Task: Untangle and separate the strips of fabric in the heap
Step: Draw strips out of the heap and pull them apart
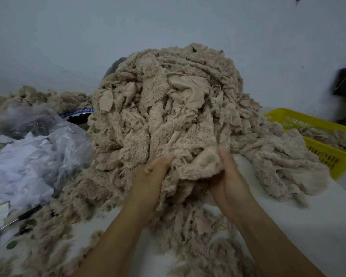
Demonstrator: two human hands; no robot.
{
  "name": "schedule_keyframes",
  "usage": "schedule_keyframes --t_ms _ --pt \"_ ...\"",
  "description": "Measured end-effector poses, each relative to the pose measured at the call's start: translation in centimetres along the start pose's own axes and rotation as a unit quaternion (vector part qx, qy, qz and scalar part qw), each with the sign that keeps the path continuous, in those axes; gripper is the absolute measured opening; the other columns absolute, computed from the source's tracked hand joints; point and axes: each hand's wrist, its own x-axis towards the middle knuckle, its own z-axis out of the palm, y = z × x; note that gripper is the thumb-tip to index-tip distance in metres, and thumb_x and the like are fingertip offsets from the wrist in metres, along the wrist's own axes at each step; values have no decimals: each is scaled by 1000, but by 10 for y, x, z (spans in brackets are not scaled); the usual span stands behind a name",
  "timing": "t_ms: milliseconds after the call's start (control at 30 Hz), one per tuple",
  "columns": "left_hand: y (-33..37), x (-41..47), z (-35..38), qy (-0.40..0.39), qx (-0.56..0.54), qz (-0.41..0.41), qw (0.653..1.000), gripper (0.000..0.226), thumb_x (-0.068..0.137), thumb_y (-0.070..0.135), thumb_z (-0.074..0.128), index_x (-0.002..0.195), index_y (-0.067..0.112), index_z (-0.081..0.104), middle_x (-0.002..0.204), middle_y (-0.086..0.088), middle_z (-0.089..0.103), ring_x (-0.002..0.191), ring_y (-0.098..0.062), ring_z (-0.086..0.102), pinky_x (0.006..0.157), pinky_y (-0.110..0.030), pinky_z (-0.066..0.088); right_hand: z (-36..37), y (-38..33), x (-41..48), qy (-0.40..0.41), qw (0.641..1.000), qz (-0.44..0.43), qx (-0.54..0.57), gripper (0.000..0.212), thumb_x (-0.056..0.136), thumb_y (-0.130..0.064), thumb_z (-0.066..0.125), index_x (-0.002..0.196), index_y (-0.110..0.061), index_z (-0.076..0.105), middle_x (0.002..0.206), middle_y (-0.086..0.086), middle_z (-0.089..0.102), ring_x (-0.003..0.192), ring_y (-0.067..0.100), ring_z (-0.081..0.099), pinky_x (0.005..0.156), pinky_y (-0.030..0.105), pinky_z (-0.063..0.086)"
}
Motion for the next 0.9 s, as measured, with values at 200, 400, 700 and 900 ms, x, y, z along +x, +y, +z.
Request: schedule_keyframes --t_ms 200,400,700,900 --pt "-8 -2 5 -61 41 56 996 28 91 47 58 110 37 76 114 10 74 110 -8 68 86 -21 55 3 15 -1 59 970 -6 -235 60 69 -70 72 117 -35 67 117 -5 72 111 16 67 101 45 50" --pt "-3 23 -19 115 -296 -45 947 30 100 32 53 97 23 81 111 -1 75 102 -18 72 76 -32 58 0 2 2 104 992 -34 -68 53 95 -33 55 127 9 50 125 28 61 113 44 60 100 57 48" --pt "-9 15 -6 63 7 28 998 52 92 71 40 134 43 54 128 17 65 110 4 63 90 -23 53 -3 -5 1 98 995 -20 -30 80 77 -33 66 149 -12 37 138 11 59 118 25 63 101 44 50" --pt "-27 9 7 -34 316 198 927 37 82 64 55 110 39 56 112 23 53 108 9 52 83 -5 40 -4 6 2 59 991 -17 -117 97 68 -46 77 150 -15 35 135 12 61 119 27 62 104 51 47"
